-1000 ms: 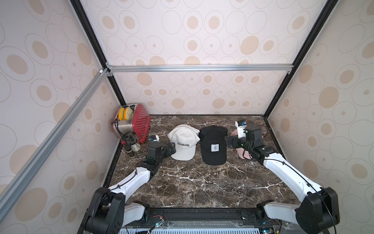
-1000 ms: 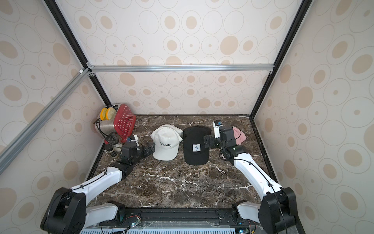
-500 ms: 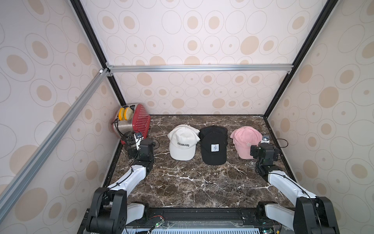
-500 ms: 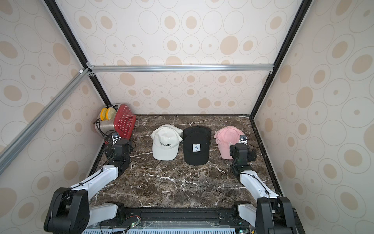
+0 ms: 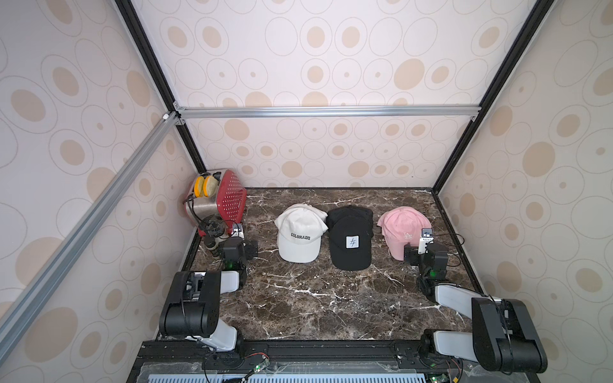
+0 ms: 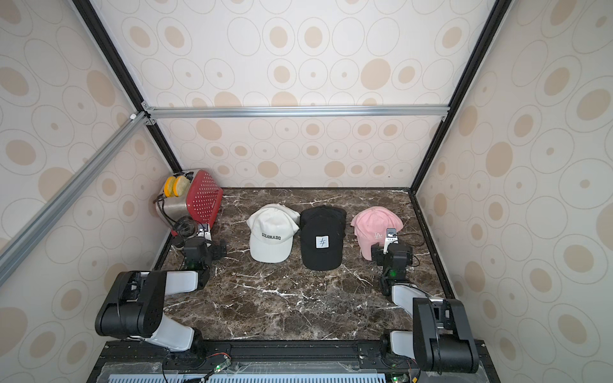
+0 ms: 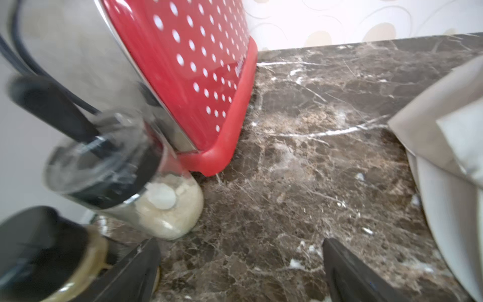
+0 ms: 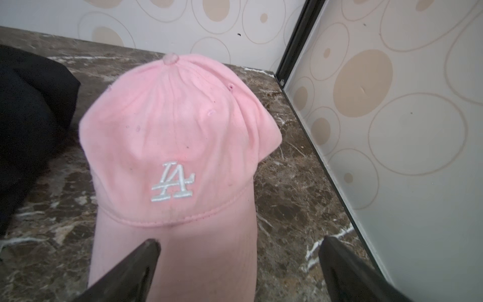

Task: Stack the baseball caps by color
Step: Reset both arms

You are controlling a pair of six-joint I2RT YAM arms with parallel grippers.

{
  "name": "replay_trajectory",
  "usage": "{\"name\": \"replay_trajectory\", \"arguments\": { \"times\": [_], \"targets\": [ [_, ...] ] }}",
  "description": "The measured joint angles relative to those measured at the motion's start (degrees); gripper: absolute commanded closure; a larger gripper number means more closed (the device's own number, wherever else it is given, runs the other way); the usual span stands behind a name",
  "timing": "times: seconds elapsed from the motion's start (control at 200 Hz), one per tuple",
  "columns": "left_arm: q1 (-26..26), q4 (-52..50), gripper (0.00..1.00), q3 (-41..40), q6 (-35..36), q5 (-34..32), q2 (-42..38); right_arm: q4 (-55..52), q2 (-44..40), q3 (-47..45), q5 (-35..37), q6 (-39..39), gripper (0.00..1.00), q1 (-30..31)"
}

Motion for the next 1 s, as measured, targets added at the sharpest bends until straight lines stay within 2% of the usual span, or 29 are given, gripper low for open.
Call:
{"name": "replay_trajectory", "arguments": {
  "times": [0.12,0.361,0.601,0.996],
  "targets": [
    [0.2,1.6,0.01,-0.3,-0.1,2.6,0.2,5.6,2.1,-1.2,-4.3,-0.9,0.0,-0.8],
    [0.1,2.8,0.01,-0.3,-0.5,2.2,0.2,16.5,12.9,-3.2,-10.4,-1.4,0.0,-2.3],
    [0.1,2.8,0.01,-0.3,-0.6,2.1,0.2,9.1,13.7,5.3,-13.7,-2.4,0.0,-2.3],
    [0.1,2.8,0.01,-0.3,-0.7,2.1,0.2,4.8,13.7,5.6,-13.8,-2.5,0.0,-2.3]
  ]
}}
